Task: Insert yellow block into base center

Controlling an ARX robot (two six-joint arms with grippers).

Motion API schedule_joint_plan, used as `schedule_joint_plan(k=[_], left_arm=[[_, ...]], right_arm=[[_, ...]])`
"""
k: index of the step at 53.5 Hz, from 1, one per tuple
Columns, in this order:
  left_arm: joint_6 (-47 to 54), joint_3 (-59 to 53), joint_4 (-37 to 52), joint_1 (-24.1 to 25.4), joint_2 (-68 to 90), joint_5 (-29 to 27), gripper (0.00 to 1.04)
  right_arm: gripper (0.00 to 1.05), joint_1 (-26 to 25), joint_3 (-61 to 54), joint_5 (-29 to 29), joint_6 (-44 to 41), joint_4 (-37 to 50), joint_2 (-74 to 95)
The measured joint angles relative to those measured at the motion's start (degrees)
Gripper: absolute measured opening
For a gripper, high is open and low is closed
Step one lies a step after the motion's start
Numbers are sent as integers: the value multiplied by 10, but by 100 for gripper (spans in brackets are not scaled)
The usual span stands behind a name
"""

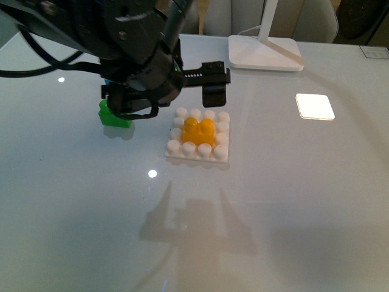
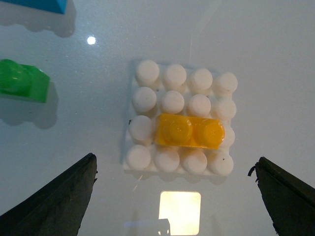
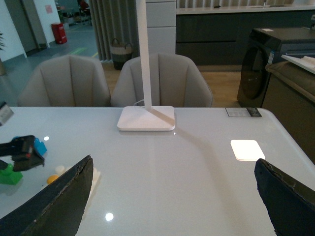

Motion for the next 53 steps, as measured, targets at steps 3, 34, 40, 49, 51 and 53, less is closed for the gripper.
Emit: schedule_joint_plan(k=[3, 34, 40, 49, 51, 53], left_arm=[[0, -50, 25, 8, -49, 10, 97], [235, -530, 644, 132, -388, -87, 41], [243, -575, 636, 157, -430, -69, 23], [247, -624, 613, 181, -499, -38, 3], [248, -639, 599, 190, -529, -28, 3], [248, -650, 587, 198, -553, -21, 3]], right_arm=[[96, 0, 0, 0, 0, 0, 0], [96, 0, 0, 1, 0, 0, 0], [96, 0, 0, 1, 0, 0, 0], [96, 0, 0, 2, 0, 0, 0], [96, 0, 0, 1, 0, 0, 0], [96, 0, 0, 1, 0, 0, 0]])
